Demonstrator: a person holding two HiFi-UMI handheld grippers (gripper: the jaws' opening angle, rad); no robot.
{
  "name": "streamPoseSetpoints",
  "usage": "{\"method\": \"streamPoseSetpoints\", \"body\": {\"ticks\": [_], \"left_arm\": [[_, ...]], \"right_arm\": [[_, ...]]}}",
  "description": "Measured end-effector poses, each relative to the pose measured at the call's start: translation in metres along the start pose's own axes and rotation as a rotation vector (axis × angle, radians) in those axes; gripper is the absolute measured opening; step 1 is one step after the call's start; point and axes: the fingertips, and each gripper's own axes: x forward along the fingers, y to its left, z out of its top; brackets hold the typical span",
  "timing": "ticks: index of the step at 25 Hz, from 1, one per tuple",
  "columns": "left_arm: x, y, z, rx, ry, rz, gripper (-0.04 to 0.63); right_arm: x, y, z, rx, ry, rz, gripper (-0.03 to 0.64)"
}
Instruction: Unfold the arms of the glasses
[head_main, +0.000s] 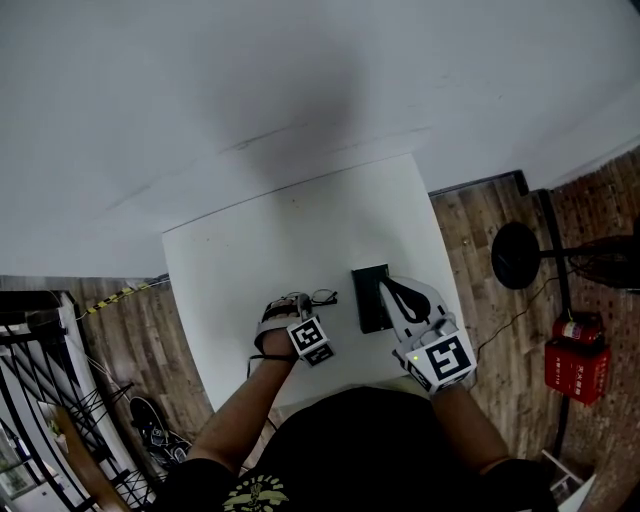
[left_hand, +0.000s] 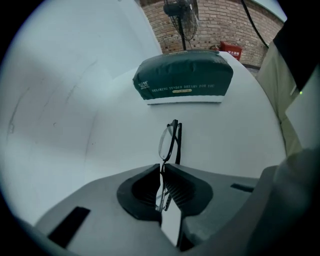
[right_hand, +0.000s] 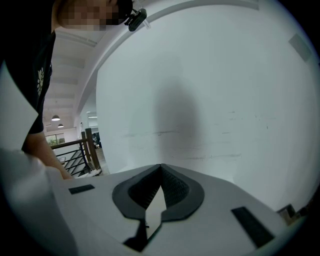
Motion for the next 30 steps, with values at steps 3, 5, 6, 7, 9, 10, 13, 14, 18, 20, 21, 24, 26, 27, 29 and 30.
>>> {"method": "streamPoseSetpoints", "body": {"ticks": [3,5,6,7,9,10,13,14,18,20,21,24,26,27,29,30], "left_arm": [[-0.003,0.003,-0.008,-0.027,-0.012,0.019,0.026],[-0.004,0.004,-0.015,-0.048,-0.018,0.029,0.023],[-0.004,0.004,-0.019,-0.061,-0.023,0.032,0.023],[-0.005,0.003,-0.022,-0.073,-0.029,0.036,0.023],[-0.012,0.005,-0.025,-0.108,-0.049,0.043,0.023],[-0.017,0.006,-0.026,-0.137,-0.066,0.043,0.023],[-0.036,0.012,-0.029,-0.255,-0.137,0.040,0.023],[-0.042,0.014,-0.030,-0.302,-0.167,0.040,0.023],[-0.072,0.031,-0.029,-0.500,-0.327,0.044,0.023],[-0.091,0.039,-0.029,-0.604,-0.420,0.041,0.023],[-0.100,0.043,-0.029,-0.648,-0.463,0.043,0.023],[-0.127,0.053,-0.032,-0.728,-0.552,0.076,0.023],[-0.149,0.060,-0.035,-0.773,-0.581,0.101,0.021],[-0.160,0.063,-0.036,-0.795,-0.599,0.113,0.022],[-0.180,0.068,-0.037,-0.831,-0.652,0.135,0.021],[-0.190,0.071,-0.037,-0.844,-0.684,0.147,0.021]], "right_arm": [[-0.002,0.003,0.001,-0.006,-0.001,0.003,0.000],[-0.004,0.006,0.002,-0.009,-0.001,0.003,0.000],[-0.005,0.007,0.003,-0.012,0.001,0.004,0.000],[-0.006,0.009,0.004,-0.016,0.003,0.004,0.000],[-0.008,0.012,0.005,-0.022,0.003,0.003,0.000],[-0.010,0.014,0.007,-0.025,-0.001,0.003,0.000],[-0.013,0.023,0.014,-0.041,-0.013,0.011,0.000],[-0.014,0.026,0.016,-0.046,-0.017,0.015,0.000],[-0.017,0.042,0.023,-0.071,-0.034,0.037,0.000],[-0.019,0.051,0.026,-0.081,-0.040,0.048,0.000],[-0.021,0.055,0.028,-0.085,-0.043,0.052,0.000],[-0.023,0.065,0.032,-0.096,-0.053,0.062,0.000],[-0.024,0.073,0.034,-0.102,-0.058,0.070,0.000],[-0.025,0.078,0.035,-0.106,-0.061,0.075,0.000],[-0.027,0.087,0.037,-0.114,-0.068,0.086,0.000],[-0.027,0.092,0.038,-0.118,-0.072,0.091,0.000]]}}
